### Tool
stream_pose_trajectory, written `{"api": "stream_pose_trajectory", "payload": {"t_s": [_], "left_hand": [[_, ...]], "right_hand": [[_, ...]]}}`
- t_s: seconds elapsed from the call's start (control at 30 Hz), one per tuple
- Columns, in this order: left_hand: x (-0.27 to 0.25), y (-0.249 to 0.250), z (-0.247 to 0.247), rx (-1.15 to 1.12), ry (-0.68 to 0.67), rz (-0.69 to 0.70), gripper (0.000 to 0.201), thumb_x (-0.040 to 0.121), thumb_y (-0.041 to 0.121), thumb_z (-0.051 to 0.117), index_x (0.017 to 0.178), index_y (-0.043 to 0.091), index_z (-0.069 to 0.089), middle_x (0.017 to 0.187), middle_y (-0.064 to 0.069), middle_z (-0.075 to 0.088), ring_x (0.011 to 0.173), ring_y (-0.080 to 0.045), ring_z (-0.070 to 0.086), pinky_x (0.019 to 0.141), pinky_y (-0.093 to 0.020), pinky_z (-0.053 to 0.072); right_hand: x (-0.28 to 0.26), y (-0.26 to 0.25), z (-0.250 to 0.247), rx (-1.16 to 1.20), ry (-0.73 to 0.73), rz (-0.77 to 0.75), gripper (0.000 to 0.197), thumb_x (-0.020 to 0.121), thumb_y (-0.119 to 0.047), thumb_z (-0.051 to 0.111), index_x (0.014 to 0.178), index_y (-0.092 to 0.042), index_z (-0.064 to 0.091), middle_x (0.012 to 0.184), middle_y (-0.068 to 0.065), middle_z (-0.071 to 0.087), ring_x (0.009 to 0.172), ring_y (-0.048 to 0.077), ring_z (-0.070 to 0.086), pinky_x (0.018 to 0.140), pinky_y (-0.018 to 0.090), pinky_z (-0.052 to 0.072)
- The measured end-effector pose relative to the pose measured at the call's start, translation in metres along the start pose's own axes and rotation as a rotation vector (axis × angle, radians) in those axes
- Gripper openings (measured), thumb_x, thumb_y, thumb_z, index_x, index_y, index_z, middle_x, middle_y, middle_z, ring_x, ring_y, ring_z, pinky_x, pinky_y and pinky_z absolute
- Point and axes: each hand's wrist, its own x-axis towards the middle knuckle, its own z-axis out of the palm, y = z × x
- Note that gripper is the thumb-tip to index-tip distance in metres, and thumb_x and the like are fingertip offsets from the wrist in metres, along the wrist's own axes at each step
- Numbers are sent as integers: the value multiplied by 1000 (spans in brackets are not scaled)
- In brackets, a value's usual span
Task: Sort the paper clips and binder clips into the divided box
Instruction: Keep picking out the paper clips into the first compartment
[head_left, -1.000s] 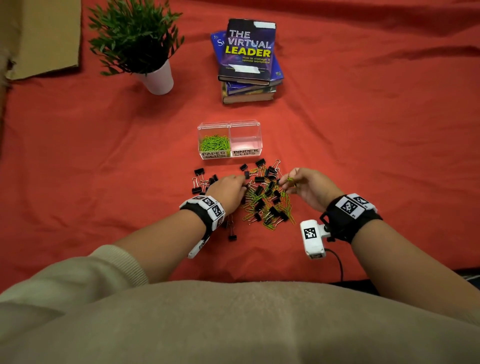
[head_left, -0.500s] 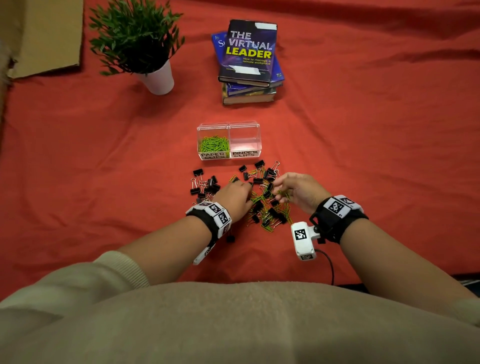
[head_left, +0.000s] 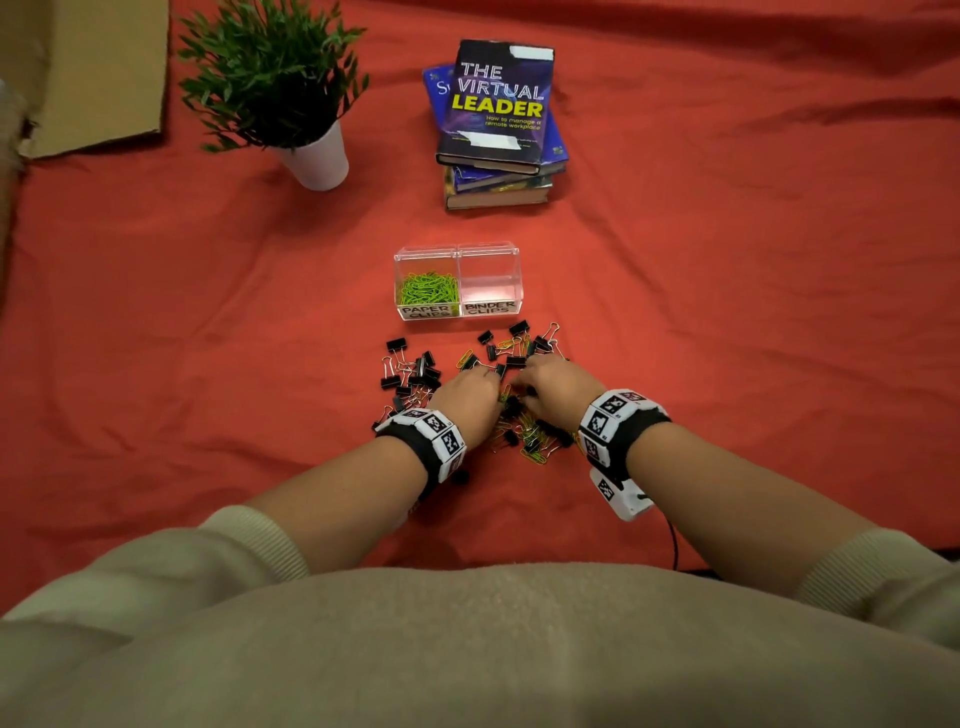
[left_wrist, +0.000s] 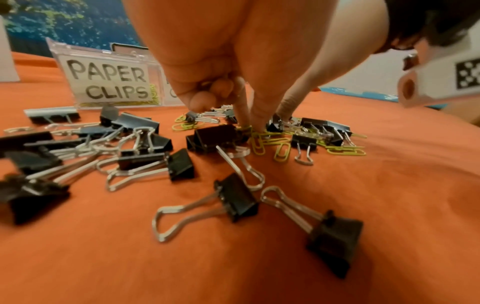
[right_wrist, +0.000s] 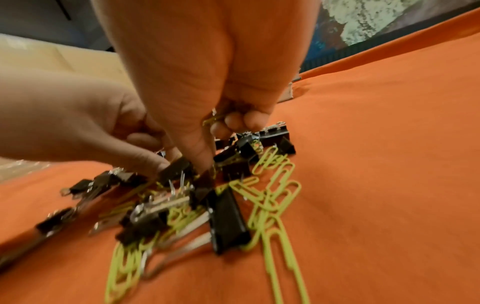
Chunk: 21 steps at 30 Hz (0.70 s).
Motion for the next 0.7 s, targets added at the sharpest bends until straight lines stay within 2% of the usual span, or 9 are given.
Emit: {"api": "stream_pose_trajectory", "payload": {"t_s": [0.1,0.2,0.3,0.37,0.47,0.5,0.57,0.63,0.7], "left_hand": [[0,-3,0,-30,-31,-28,25,92,19,52,111,3,54,116,-13,55,110,-30,53,95,-39,45],[-1,-7,0,-74,-60,-41,26,91,20,52,111,3,53,114,-13,54,108,-30,52,95,-39,44],[-5,-12,-4,-156,-63,-57,16,90,20,51,99,7,52,105,-11,53,98,-28,52,88,-37,44],[-8,-17,-8,-264,-46,-77,7,90,18,50,88,12,47,96,-6,48,88,-24,50,79,-33,42],[-14,-24,-18,-413,13,-137,9,92,17,48,84,13,45,83,-1,48,74,-19,47,66,-30,39],[-15,-27,-22,-463,35,-165,8,92,17,48,85,13,46,79,-1,50,69,-18,47,62,-31,38],[-17,-34,-27,-553,59,-218,6,92,16,48,88,14,46,74,-1,52,61,-16,46,57,-30,38],[-18,-41,-29,-630,62,-260,5,93,17,48,89,14,47,74,1,52,61,-15,45,58,-30,39],[-19,-48,-28,-711,73,-293,8,94,18,48,85,18,48,74,3,51,63,-14,45,61,-29,39]], "right_hand": [[-4,1,9,-64,45,-13,23,88,-12,50,99,-3,67,99,12,59,97,29,56,75,36,46],[-4,3,14,-33,46,13,19,89,-11,49,92,0,64,100,14,58,97,28,55,81,34,45],[-1,0,13,71,9,71,15,89,-12,49,86,-3,60,97,14,58,89,27,55,82,38,48],[-1,-3,4,216,6,141,15,92,-16,49,85,-8,60,91,9,61,76,19,57,68,30,49],[-1,-5,-16,500,-66,242,13,94,-23,51,85,-17,58,73,-1,61,49,8,51,42,18,40],[0,-5,-25,548,-95,247,14,94,-26,52,87,-18,60,71,0,62,48,9,49,42,19,40],[7,-7,-42,624,-116,250,18,93,-32,53,90,-17,63,76,3,63,57,12,51,55,26,44],[19,-11,-57,734,-86,274,17,92,-31,55,91,-17,65,79,1,64,64,13,53,64,29,46],[35,-20,-71,853,-41,292,13,91,-27,58,90,-17,65,78,0,63,63,12,53,63,26,46]]}}
